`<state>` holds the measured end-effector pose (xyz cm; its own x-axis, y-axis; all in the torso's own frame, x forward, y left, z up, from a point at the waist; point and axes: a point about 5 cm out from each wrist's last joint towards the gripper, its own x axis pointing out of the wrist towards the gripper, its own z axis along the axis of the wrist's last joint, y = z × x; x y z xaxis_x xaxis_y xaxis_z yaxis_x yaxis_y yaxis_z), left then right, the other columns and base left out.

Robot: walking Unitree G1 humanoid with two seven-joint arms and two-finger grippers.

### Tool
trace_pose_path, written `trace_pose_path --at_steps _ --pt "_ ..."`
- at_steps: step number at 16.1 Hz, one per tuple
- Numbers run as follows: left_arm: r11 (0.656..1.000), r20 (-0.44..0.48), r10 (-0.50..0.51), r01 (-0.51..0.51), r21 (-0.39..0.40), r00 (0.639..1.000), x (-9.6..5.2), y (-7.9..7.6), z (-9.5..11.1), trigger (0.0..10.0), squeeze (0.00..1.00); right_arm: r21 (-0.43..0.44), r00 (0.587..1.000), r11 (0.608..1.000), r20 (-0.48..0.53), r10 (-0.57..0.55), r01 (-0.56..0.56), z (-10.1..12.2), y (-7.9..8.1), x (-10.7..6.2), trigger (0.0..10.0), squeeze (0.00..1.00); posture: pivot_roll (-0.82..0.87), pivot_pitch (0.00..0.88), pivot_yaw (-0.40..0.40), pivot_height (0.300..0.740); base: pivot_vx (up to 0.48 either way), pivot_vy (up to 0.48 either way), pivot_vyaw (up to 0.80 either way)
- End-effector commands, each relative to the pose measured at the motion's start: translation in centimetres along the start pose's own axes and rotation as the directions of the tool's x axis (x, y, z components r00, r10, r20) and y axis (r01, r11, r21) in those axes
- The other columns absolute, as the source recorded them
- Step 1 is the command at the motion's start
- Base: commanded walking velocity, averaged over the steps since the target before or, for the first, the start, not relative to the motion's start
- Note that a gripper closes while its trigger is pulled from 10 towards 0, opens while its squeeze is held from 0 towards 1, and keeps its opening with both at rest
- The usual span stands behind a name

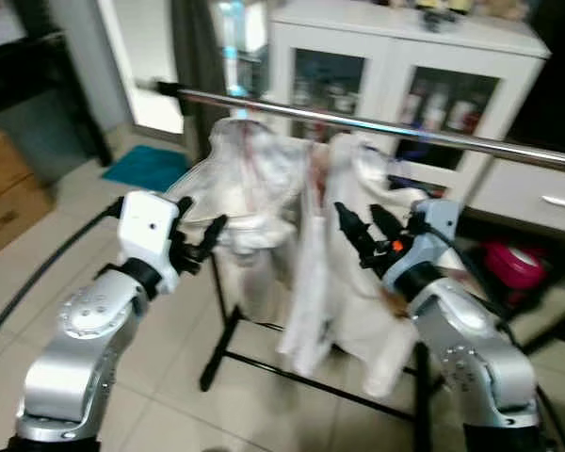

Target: Hang hanger

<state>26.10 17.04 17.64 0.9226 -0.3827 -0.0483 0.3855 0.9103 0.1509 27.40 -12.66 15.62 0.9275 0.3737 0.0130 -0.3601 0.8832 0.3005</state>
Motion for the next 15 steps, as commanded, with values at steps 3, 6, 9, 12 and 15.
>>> trace_pose_path --at_steps 3,6,9,12,15 --pt "0.999 0.005 0.033 -0.033 -0.01 0.999 0.2 0.4 0.0 10.0 0.0 0.007 0.998 0.999 -0.051 -0.031 0.032 -0.8 -0.2 0.6 10.0 0.54 0.0 0.0 0.007 0.74 0.0 0.457 0.0" --pt "0.997 0.0 0.083 -0.083 0.001 0.997 0.4 1.0 0.3 10.0 0.0 -0.015 0.995 0.998 -0.073 -0.069 0.068 -1.0 -0.3 1.3 10.0 0.0 0.01 0.0 0.004 0.74 0.0 0.0 0.0" --pt "0.996 0.024 0.091 -0.092 0.014 0.996 0.4 1.1 0.6 10.0 0.0 -0.045 0.995 0.998 -0.084 -0.053 0.05 -1.3 0.2 1.5 10.0 0.0 0.02 0.0 -0.001 0.74 0.193 0.0 0.8" --pt "0.996 0.011 0.088 -0.088 0.033 0.996 0.3 1.1 0.4 10.0 0.0 -0.041 0.995 0.997 -0.08 -0.065 0.061 -1.4 0.0 1.8 10.0 0.0 0.02 0.0 -0.001 0.74 0.338 0.0 0.8" --pt "0.996 0.007 0.07 -0.07 0.054 0.998 0.3 1.0 0.4 10.0 0.0 -0.065 0.995 0.997 -0.091 -0.049 0.043 -1.6 0.3 2.0 10.0 0.0 0.02 0.0 0.0 0.74 0.36 0.0 0.2"
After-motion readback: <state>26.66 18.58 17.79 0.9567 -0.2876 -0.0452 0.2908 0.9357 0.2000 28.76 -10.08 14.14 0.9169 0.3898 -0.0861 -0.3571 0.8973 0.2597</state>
